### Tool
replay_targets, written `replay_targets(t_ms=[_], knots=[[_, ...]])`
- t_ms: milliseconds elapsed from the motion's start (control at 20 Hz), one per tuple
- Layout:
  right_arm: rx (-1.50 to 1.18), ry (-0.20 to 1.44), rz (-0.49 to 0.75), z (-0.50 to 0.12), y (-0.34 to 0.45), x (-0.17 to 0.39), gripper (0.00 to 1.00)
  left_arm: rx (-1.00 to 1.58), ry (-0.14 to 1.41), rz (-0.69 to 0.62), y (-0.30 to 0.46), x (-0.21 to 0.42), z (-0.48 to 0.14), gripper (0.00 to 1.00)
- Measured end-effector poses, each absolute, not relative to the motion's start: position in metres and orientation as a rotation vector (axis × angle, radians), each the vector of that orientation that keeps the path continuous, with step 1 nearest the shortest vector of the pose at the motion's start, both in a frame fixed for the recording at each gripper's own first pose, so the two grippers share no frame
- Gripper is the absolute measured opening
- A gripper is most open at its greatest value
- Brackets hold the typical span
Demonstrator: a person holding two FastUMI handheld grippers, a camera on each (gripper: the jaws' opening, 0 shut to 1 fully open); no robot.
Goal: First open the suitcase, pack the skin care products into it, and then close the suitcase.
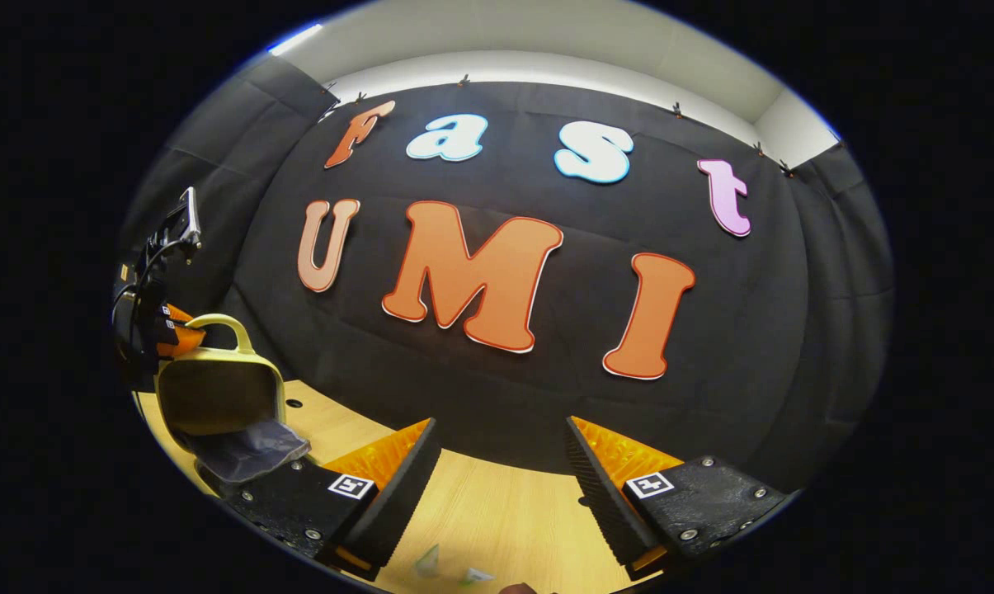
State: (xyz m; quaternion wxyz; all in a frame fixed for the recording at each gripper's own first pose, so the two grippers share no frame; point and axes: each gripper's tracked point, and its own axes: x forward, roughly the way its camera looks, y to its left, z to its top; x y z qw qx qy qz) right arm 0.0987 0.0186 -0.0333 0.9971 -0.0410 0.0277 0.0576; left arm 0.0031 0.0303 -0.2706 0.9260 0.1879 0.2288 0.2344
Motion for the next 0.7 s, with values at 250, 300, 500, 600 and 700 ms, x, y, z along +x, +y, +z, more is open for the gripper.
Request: replay_targets(t_ms=[250, 300, 500, 600, 700], knots=[[-0.094, 0.079, 0.114, -0.033, 0.042, 0.097, 0.95, 0.343, 0.508, 0.533, 0.041, -0.004, -0.275, 0.05], [-0.101, 0.081, 0.11, -0.033, 0.044, 0.096, 0.95, 0.338, 0.537, 0.545, 0.045, -0.008, -0.278, 0.05], [-0.106, 0.092, 0.097, -0.033, 0.054, 0.094, 0.95, 0.294, 0.598, 0.59, 0.048, -0.024, -0.286, 0.05], [-0.105, 0.097, 0.091, -0.033, 0.059, 0.095, 0.95, 0.269, 0.64, 0.613, 0.05, -0.034, -0.292, 0.05], [-0.114, 0.099, 0.077, -0.032, 0.06, 0.094, 0.95, 0.227, 0.679, 0.634, 0.043, -0.043, -0.297, 0.05]])
